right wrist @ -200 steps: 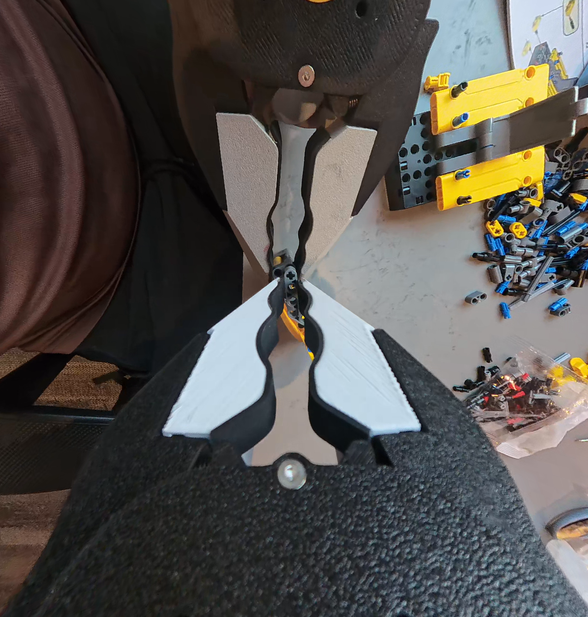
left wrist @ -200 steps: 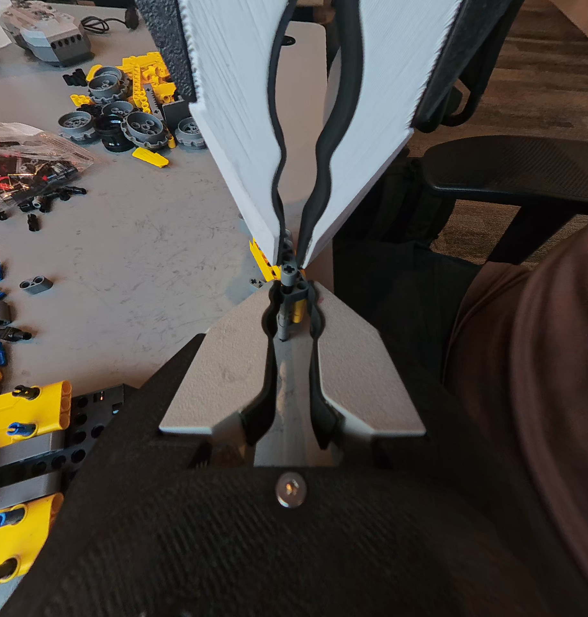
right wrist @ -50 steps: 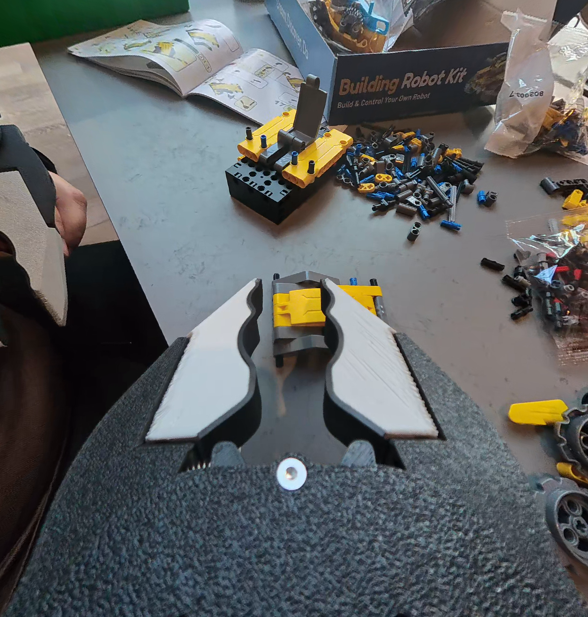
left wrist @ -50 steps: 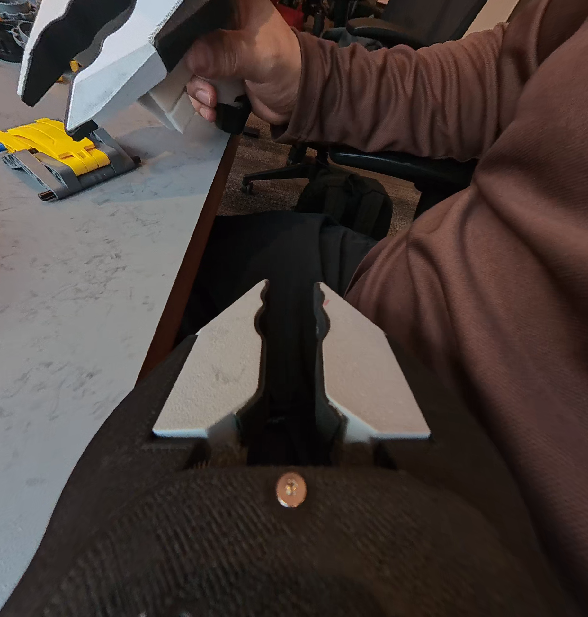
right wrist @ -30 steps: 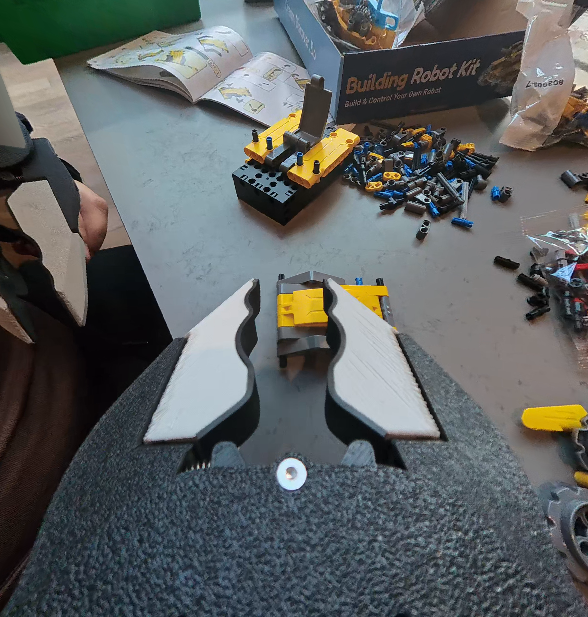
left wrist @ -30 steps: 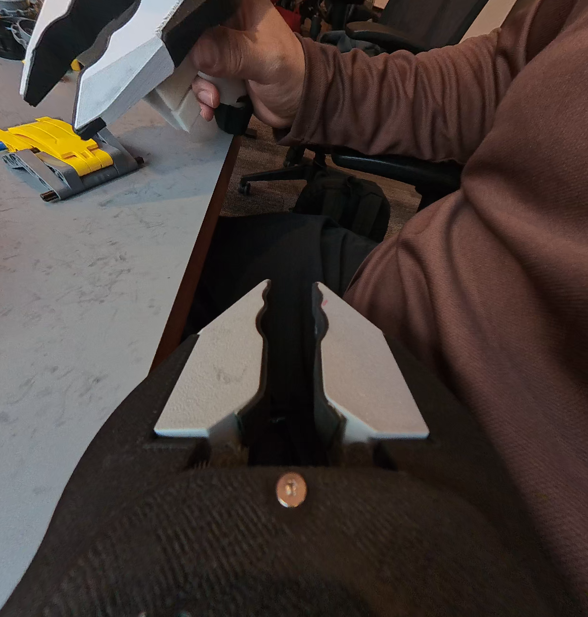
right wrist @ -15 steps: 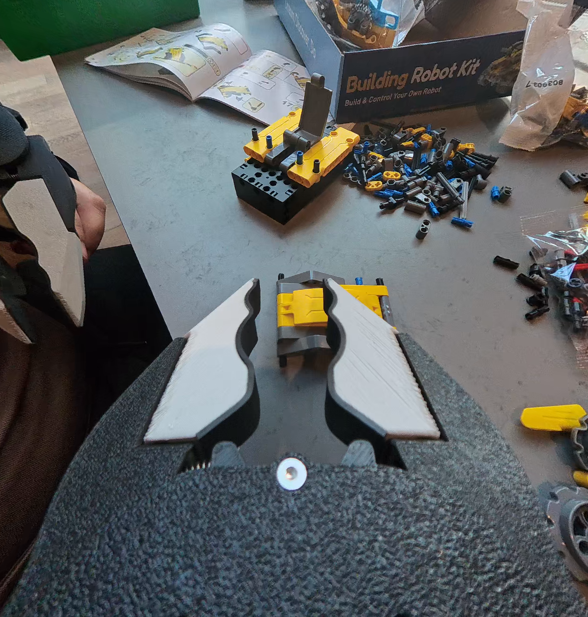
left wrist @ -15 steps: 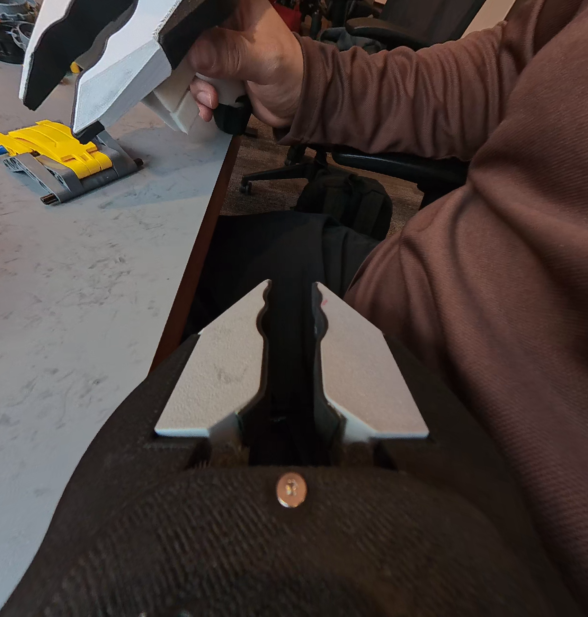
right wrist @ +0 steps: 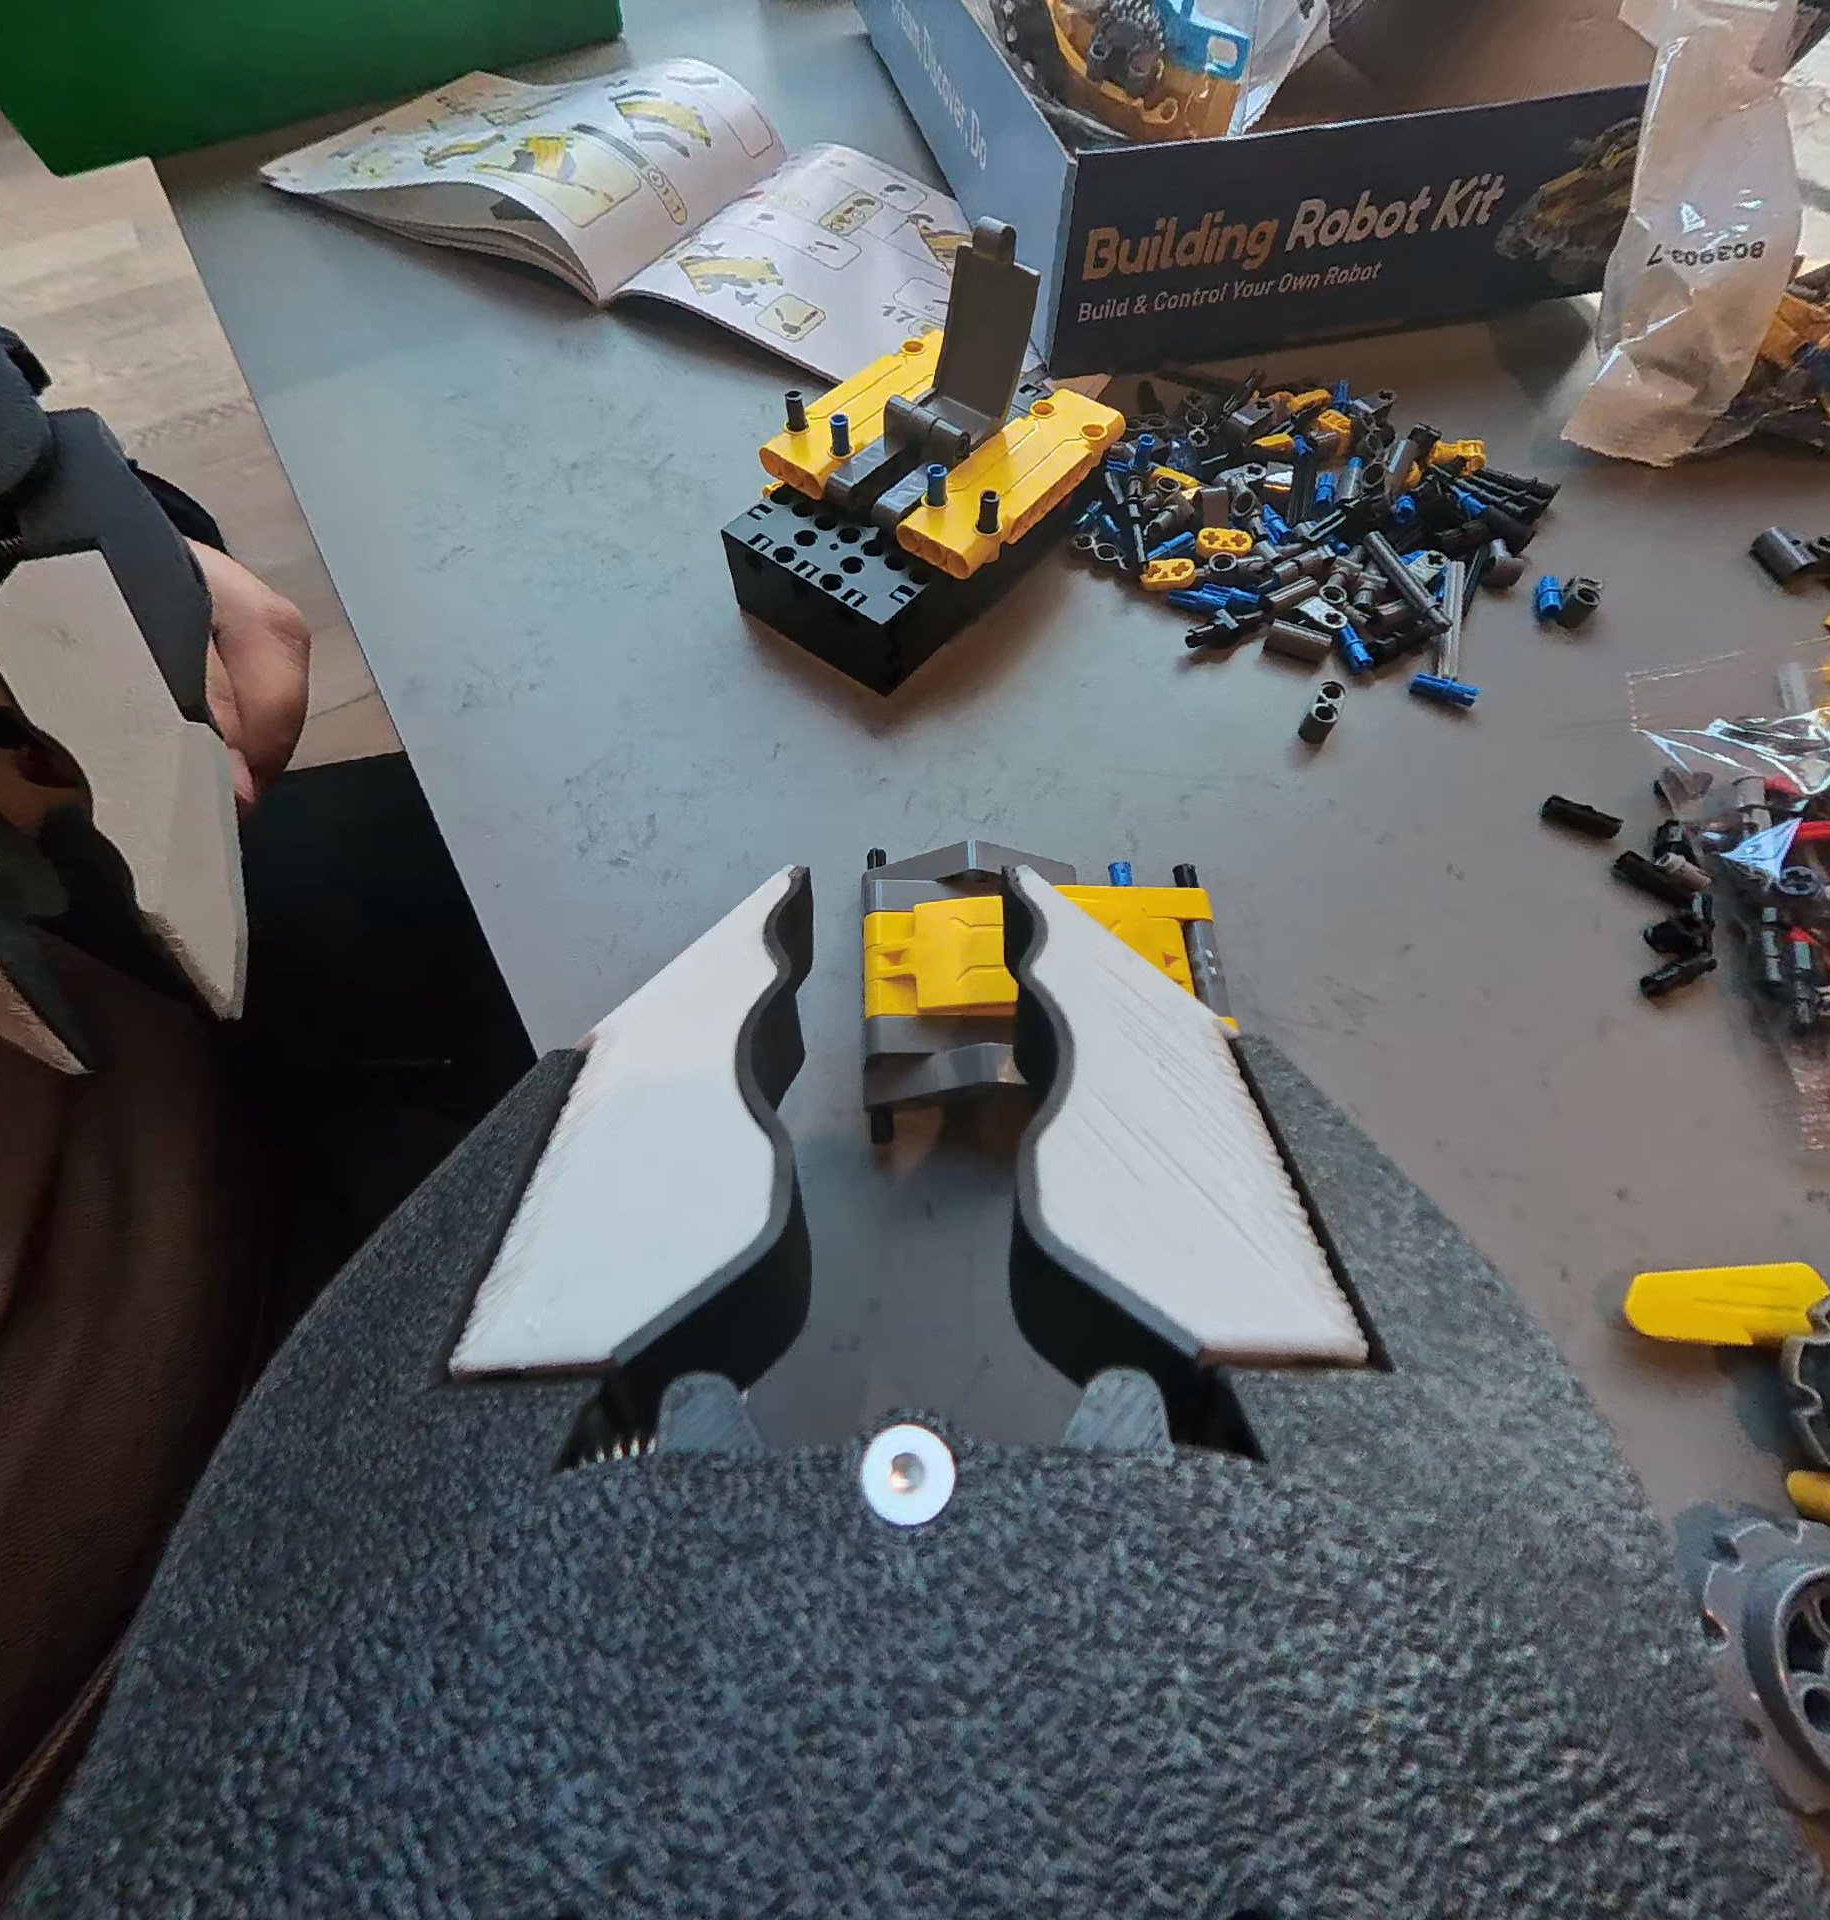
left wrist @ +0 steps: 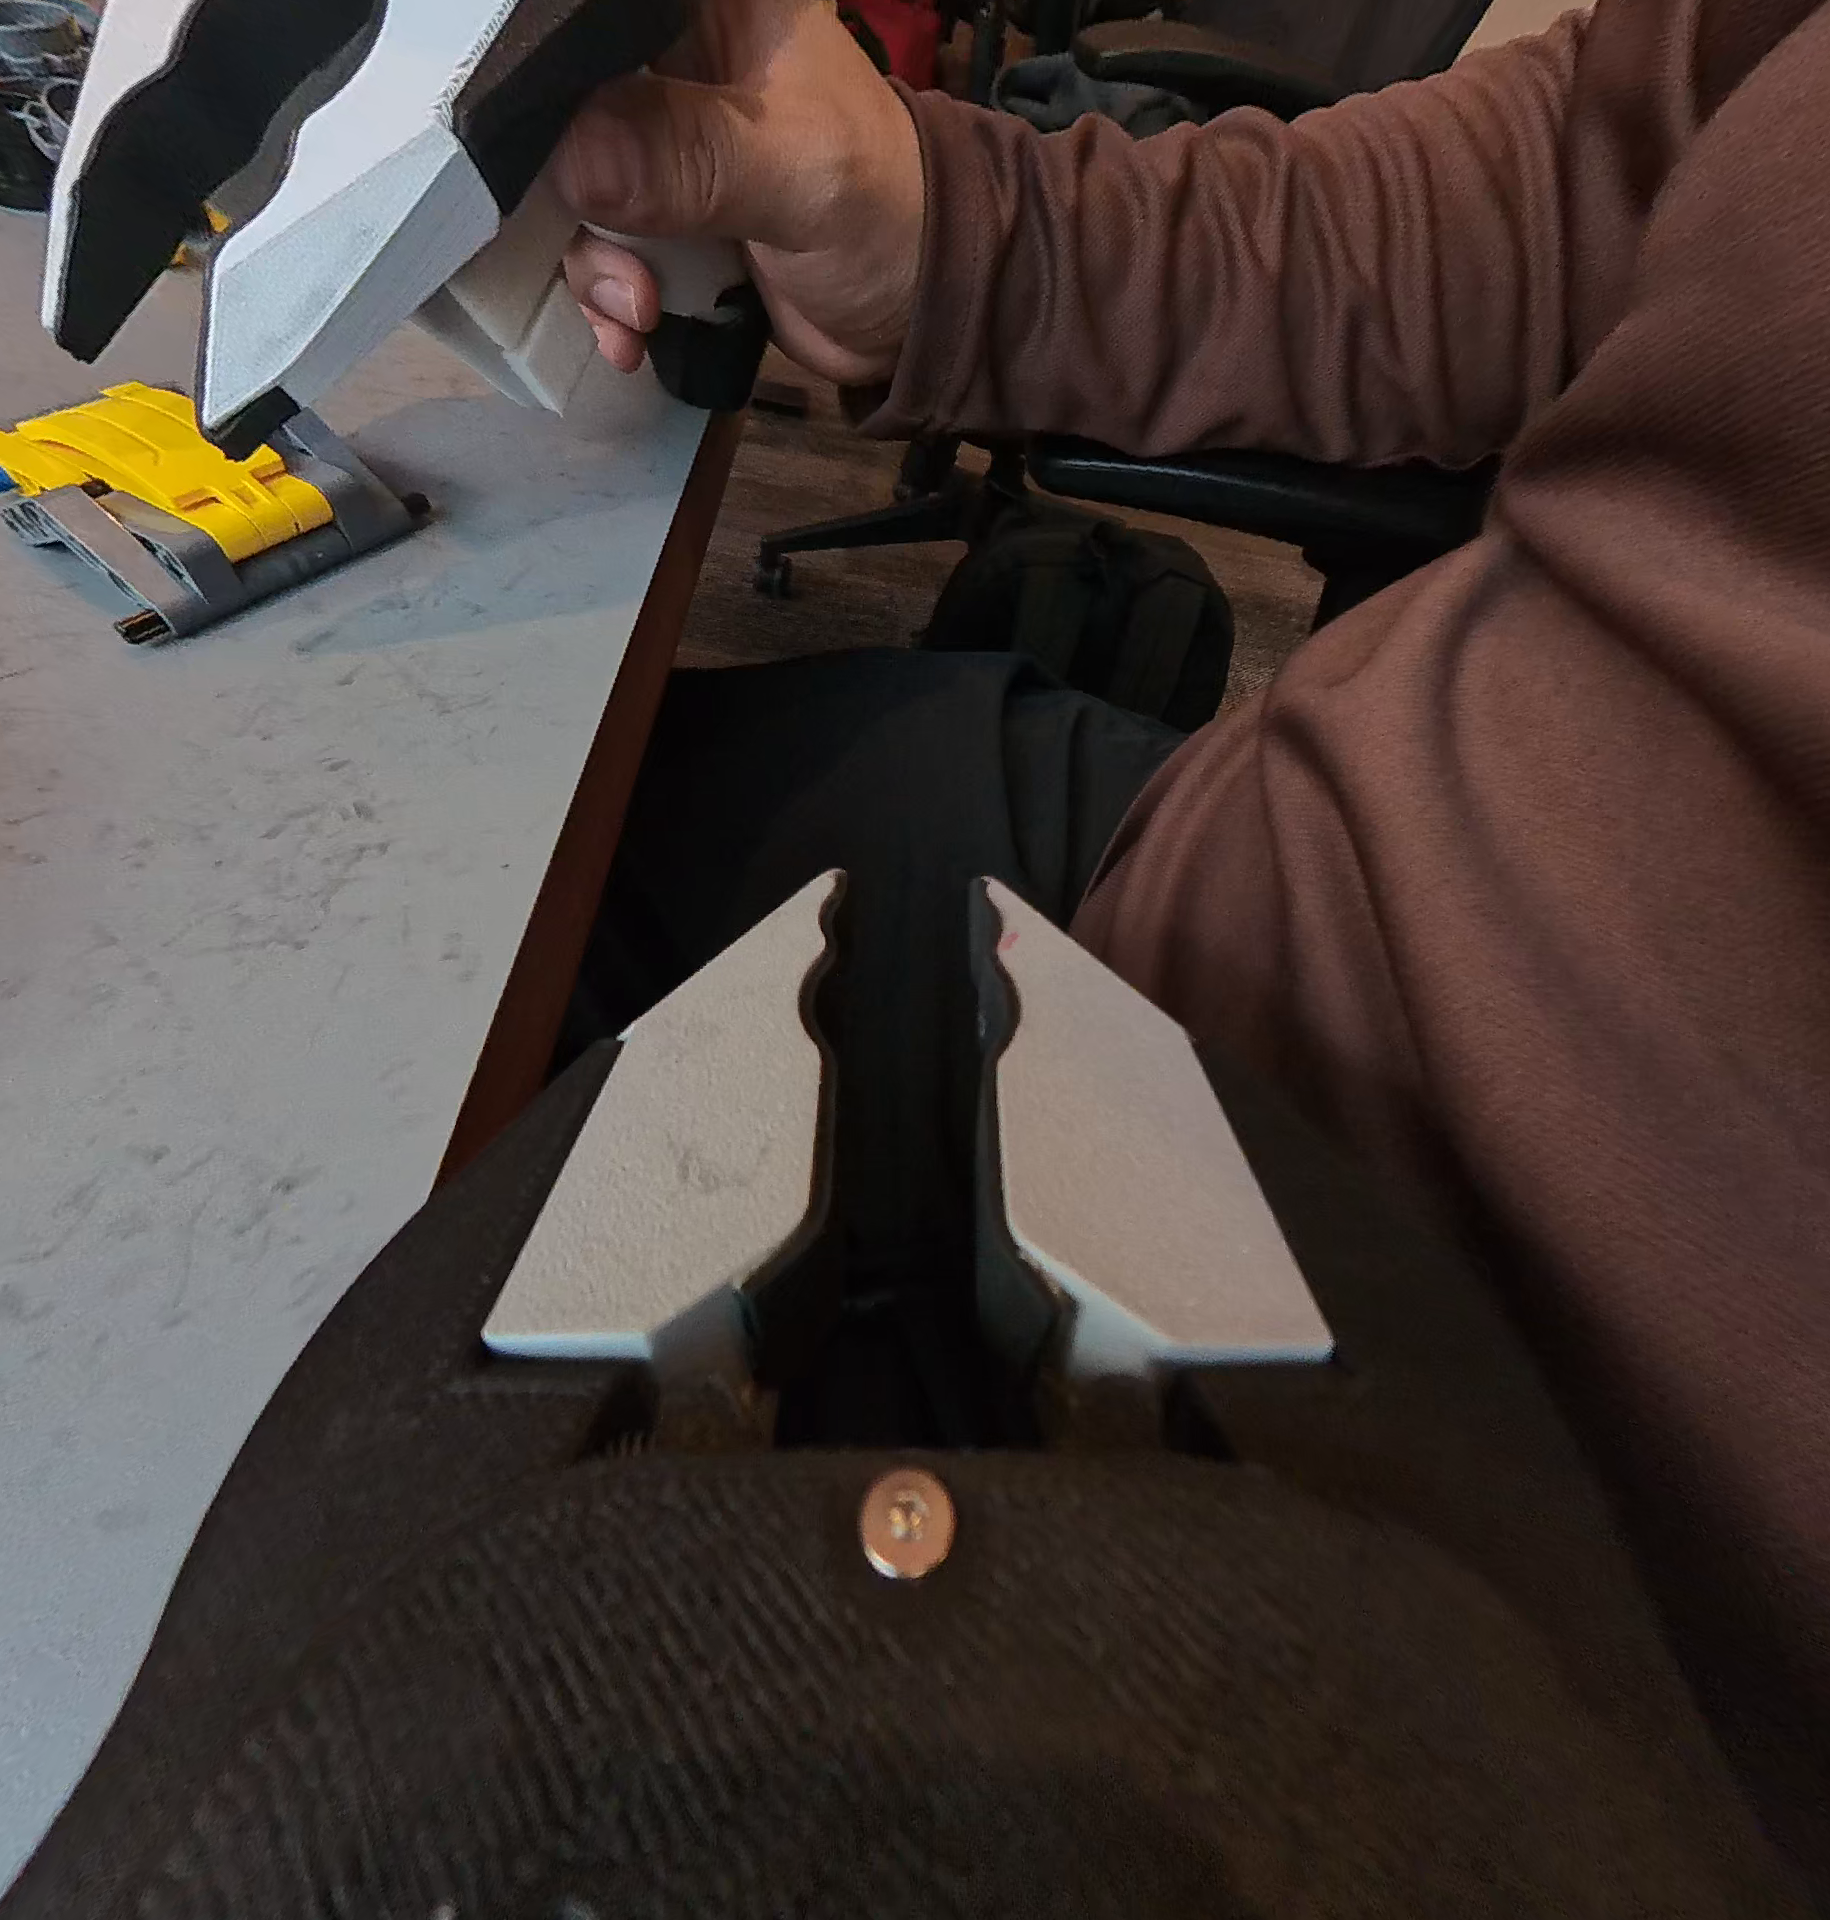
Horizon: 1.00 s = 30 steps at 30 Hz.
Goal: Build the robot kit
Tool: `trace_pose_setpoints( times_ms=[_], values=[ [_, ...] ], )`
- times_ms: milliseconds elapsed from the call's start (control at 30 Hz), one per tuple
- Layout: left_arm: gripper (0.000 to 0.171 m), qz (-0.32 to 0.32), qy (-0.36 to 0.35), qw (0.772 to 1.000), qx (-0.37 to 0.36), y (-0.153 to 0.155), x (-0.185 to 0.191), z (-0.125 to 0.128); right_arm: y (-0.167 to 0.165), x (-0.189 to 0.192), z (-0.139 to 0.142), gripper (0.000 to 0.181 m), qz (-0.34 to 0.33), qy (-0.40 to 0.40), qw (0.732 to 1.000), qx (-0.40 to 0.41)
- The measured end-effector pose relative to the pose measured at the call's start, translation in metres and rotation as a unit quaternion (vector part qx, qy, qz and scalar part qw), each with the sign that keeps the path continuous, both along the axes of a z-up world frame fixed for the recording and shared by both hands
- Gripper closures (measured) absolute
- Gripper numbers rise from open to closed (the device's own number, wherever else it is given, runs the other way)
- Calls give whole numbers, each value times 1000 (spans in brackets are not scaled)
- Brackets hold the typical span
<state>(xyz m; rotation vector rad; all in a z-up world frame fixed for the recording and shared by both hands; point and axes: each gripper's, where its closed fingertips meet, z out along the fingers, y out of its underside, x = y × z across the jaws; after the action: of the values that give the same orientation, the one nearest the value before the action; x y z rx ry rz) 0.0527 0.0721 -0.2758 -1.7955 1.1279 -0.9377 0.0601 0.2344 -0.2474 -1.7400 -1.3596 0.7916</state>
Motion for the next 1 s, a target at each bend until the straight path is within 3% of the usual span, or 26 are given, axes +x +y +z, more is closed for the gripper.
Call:
trace_pose_setpoints(
  times_ms=[500, 567, 700, 1000],
  values=[
    [153, 5, -5, 1000, 0, 1, -1, 1, 10, 5, 11, 138, -42, 26, 998, 27],
    [152, 4, -1, 1000, 2, 1, 1, 1, 14, 8, 16, 140, -61, 40, 997, 40],
    [153, 2, 5, 1000, 4, 3, 3, -2, 24, 24, 26, 176, -100, 60, 992, 56],
    [153, 5, 9, 1000, 2, 5, 2, -4, 71, 79, 51, 162, -258, 109, 956, 92]
  ],
)
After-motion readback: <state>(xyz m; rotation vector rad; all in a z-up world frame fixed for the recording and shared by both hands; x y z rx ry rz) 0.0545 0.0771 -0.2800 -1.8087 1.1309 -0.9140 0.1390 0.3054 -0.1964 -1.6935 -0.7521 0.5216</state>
